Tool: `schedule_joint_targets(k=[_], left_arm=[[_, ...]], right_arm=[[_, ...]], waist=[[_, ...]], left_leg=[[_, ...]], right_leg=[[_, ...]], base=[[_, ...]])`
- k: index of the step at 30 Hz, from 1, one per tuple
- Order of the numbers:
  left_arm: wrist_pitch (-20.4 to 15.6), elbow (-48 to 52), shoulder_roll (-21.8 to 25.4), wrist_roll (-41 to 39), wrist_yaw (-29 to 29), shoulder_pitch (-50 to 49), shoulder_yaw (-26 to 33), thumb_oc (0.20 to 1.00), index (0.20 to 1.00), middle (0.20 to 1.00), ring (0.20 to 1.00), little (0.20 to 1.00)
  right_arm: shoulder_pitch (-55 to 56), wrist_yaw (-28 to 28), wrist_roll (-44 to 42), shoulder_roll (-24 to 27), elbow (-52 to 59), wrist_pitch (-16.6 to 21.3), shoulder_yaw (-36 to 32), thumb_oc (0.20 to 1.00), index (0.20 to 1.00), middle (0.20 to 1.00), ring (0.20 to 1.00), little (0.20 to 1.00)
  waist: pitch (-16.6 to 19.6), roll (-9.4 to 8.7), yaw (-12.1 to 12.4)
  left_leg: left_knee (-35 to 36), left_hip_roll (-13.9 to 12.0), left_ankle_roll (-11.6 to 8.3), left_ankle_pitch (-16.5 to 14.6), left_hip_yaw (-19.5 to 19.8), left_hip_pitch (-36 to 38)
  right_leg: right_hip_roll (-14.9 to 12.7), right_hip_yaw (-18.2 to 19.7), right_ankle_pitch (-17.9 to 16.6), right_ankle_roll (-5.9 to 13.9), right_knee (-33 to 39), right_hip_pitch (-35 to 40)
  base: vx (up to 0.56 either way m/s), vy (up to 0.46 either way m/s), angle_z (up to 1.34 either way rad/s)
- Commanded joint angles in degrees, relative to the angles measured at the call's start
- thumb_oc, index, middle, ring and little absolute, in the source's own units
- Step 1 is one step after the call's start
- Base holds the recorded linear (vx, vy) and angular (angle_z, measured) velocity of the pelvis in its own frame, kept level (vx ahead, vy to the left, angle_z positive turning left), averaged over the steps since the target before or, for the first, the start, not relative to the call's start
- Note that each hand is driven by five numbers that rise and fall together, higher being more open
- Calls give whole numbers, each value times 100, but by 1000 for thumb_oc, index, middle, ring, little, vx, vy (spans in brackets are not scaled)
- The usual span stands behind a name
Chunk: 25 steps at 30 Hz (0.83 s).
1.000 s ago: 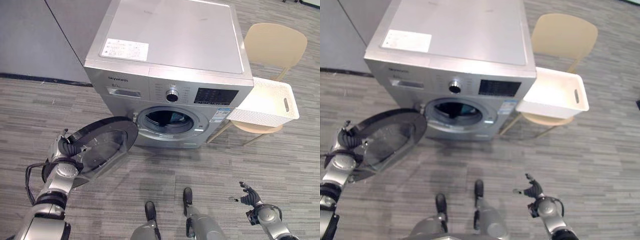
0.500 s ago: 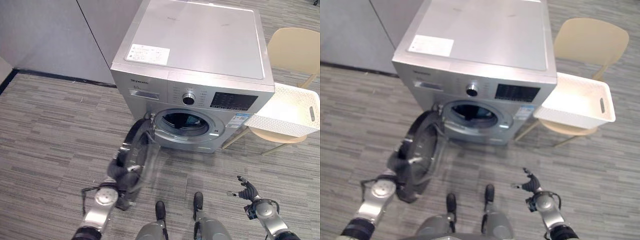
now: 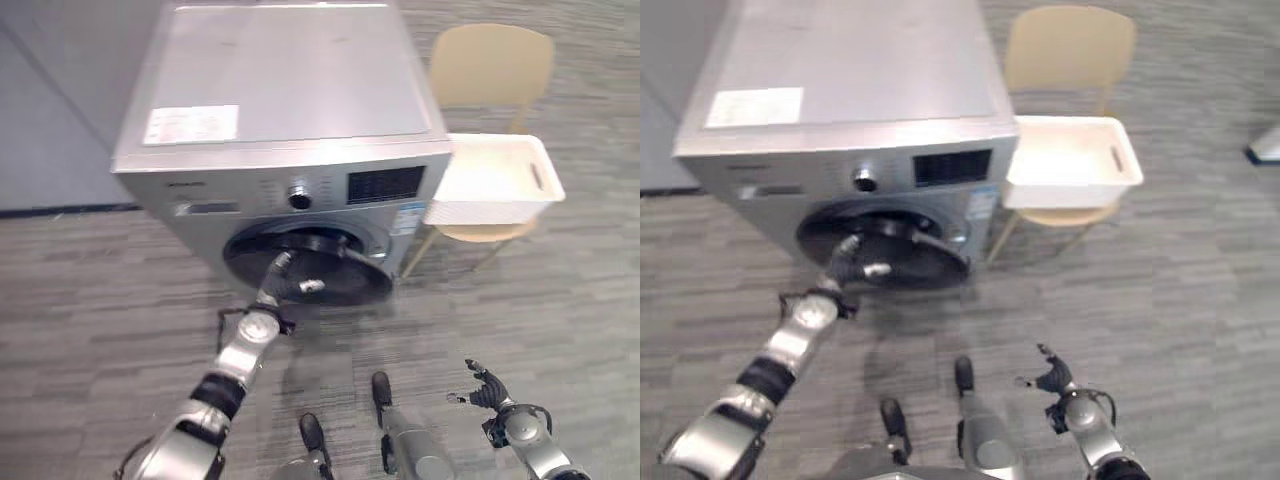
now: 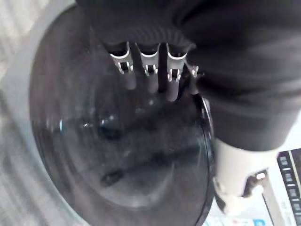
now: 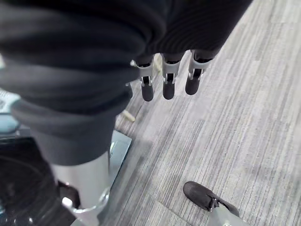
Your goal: Grab the laundry basket,head to the washer,open it,put in the laundry and shut it.
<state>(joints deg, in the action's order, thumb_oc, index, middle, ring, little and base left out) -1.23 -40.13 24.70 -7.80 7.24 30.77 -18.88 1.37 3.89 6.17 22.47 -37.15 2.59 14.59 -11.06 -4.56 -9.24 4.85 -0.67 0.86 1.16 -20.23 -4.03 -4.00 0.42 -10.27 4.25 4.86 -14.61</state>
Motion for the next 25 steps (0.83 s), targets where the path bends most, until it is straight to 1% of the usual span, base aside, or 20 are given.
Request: schedule_joint_targets(k=[1,3,4,7,8,10,12,13,14,15,16,18,19,21,24,25], left_arm=[[-183,-861,396,869,406,662,-115,1000,1000,1000,1000,1000],[-145,-1400,593,1132,445,994,-200,1000,1000,1000,1000,1000],[-152,-1467,654,1216,454,994,-172,1000,1000,1000,1000,1000],[-212,-1224,636,1159,469,769,-43,1000,1000,1000,1000,1000],[-311,-617,534,1022,461,216,145,1000,1000,1000,1000,1000],[-304,-603,535,1023,460,200,151,1000,1000,1000,1000,1000],[-374,188,314,815,443,-576,452,1000,1000,1000,1000,1000],[-534,1059,39,403,304,-1586,879,1000,1000,1000,1000,1000],[-525,1078,39,405,302,-1608,887,1000,1000,1000,1000,1000],[-562,1496,-84,347,195,-2261,1094,1000,1000,1000,1000,1000],[-580,1569,-150,248,153,-2507,1201,1000,1000,1000,1000,1000],[-567,1580,-276,118,17,-2997,1361,1000,1000,1000,1000,1000],[-508,1400,-359,112,-146,-3368,1414,1000,1000,1000,1000,1000],[-491,1299,-389,158,-220,-3515,1408,1000,1000,1000,1000,1000],[-386,389,-475,400,-416,-3809,1352,1000,1000,1000,1000,1000],[-390,384,-476,401,-415,-3808,1350,1000,1000,1000,1000,1000]], right_arm=[[-142,84,-192,345,130,216,-4,1000,1000,1000,1000,1000],[-170,75,-194,374,129,270,66,1000,1000,1000,1000,1000],[-165,79,-170,393,147,297,91,1000,1000,1000,1000,1000],[-111,63,-181,396,170,321,83,1000,1000,1000,1000,1000],[-35,65,-177,336,149,337,-12,1000,1000,1000,1000,1000],[-30,65,-177,339,150,338,-7,1000,1000,1000,1000,1000],[9,100,-161,254,120,317,-118,1000,1000,1000,1000,1000],[20,181,-160,135,64,286,-346,1000,1000,1000,1000,1000],[27,182,-160,137,65,286,-339,1000,1000,1000,1000,1000],[17,200,-150,58,29,278,-483,1000,1000,1000,1000,1000],[20,214,-146,36,9,280,-532,1000,1000,1000,1000,1000],[19,222,-149,-13,-28,275,-628,1000,1000,1000,1000,1000],[31,225,-142,-24,-68,269,-680,1000,1000,1000,1000,1000],[51,225,-124,-23,-78,268,-707,1000,1000,1000,1000,1000],[45,225,-119,-57,-140,296,-662,1000,1000,1000,1000,1000],[46,225,-119,-57,-140,297,-662,1000,1000,1000,1000,1000]], waist=[[142,142,42],[141,121,9],[132,113,11],[150,110,47],[193,135,122],[196,138,114],[245,169,198],[325,199,346],[325,200,338],[377,215,440],[408,222,492],[452,233,577],[489,250,649],[509,258,668],[633,274,777],[631,274,775]], left_leg=[[-143,-124,-101,-76,647,-398],[-146,-140,-116,-32,636,-461],[-132,-147,-125,-20,640,-454],[-94,-145,-145,-6,656,-427],[-54,-123,-158,-9,734,-349],[-53,-122,-158,-9,739,-345],[-42,-103,-156,-24,798,-256],[-18,-87,-154,-38,894,-126],[-16,-87,-154,-39,897,-116],[-4,-76,-154,-46,966,-36],[6,-74,-154,-46,986,0],[13,-63,-152,-48,1060,73],[6,-58,-150,-45,1119,153],[7,-54,-150,-49,1152,190],[3,-53,-170,-54,1268,326],[3,-53,-170,-54,1271,329]], right_leg=[[66,11,648,407,-455,109],[76,7,616,410,-456,49],[78,-8,620,413,-450,54],[75,-45,631,409,-429,81],[59,-113,684,383,-394,197],[59,-118,684,383,-390,205],[52,-184,732,360,-358,346],[49,-264,781,334,-293,565],[49,-268,780,334,-287,578],[50,-335,817,318,-245,710],[55,-361,835,313,-221,780],[57,-403,860,303,-198,900],[59,-465,900,285,-198,1023],[55,-494,915,276,-184,1086],[46,-643,1009,245,-179,1301],[45,-646,1010,245,-177,1306]], base=[[-6,-17,-12],[-21,-32,-17],[-17,-39,-16],[12,-26,-1],[21,-36,4],[20,-24,8],[59,-53,20],[61,-69,24],[62,-98,43],[33,-63,42],[41,-89,37],[26,-68,19],[22,-58,24],[17,-37,23],[31,-24,26],[16,-4,26]])
